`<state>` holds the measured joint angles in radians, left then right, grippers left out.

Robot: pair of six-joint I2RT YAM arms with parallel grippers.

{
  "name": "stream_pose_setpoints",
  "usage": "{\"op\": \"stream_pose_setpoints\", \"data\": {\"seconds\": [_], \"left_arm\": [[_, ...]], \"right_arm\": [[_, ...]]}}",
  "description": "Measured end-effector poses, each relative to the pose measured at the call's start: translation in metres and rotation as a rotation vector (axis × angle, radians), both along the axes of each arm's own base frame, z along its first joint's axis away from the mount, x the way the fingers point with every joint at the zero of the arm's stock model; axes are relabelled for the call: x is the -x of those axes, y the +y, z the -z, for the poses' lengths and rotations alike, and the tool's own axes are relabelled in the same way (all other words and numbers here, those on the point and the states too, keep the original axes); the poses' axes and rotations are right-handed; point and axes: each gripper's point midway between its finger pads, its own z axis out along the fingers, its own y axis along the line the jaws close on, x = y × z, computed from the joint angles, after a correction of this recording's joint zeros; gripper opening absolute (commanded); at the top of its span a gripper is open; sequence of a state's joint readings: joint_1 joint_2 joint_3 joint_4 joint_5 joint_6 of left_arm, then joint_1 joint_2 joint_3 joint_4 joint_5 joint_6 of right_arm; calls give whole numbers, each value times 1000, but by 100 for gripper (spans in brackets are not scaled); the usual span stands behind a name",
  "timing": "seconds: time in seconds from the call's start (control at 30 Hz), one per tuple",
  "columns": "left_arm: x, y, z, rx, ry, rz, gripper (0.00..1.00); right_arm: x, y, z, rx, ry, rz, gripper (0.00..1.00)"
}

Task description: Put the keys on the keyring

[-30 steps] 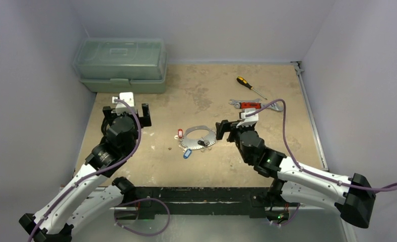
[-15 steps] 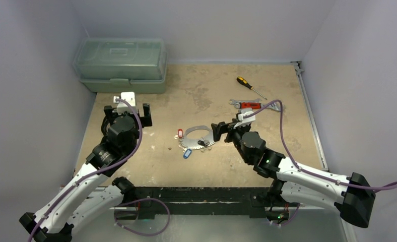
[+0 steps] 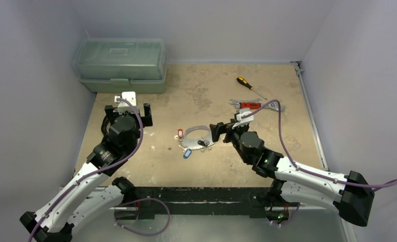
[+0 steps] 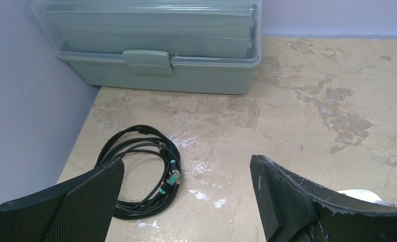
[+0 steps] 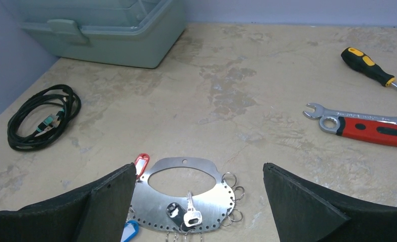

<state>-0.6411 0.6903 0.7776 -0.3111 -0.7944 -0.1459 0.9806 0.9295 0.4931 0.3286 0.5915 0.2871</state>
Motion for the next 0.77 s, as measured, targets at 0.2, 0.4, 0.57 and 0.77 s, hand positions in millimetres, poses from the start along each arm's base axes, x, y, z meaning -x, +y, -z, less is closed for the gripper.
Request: {"op": "stream_pose_setpoints", "data": {"seconds": [0.2, 0.4, 0.57, 0.77], "left_arm": [[-2, 0, 2, -3, 6, 0, 95], [-1, 0, 1, -3, 5, -1, 95], [-1, 0, 2, -3, 5, -1, 95], [-1, 0, 2, -3, 6, -2, 95]], "right_arm": [[0, 1, 0, -1, 0, -5, 99], [-2, 5, 9, 17, 13, -8, 99], [-2, 9, 17, 35, 28, -20, 99], [2, 17, 16, 20, 29, -68, 99]]}}
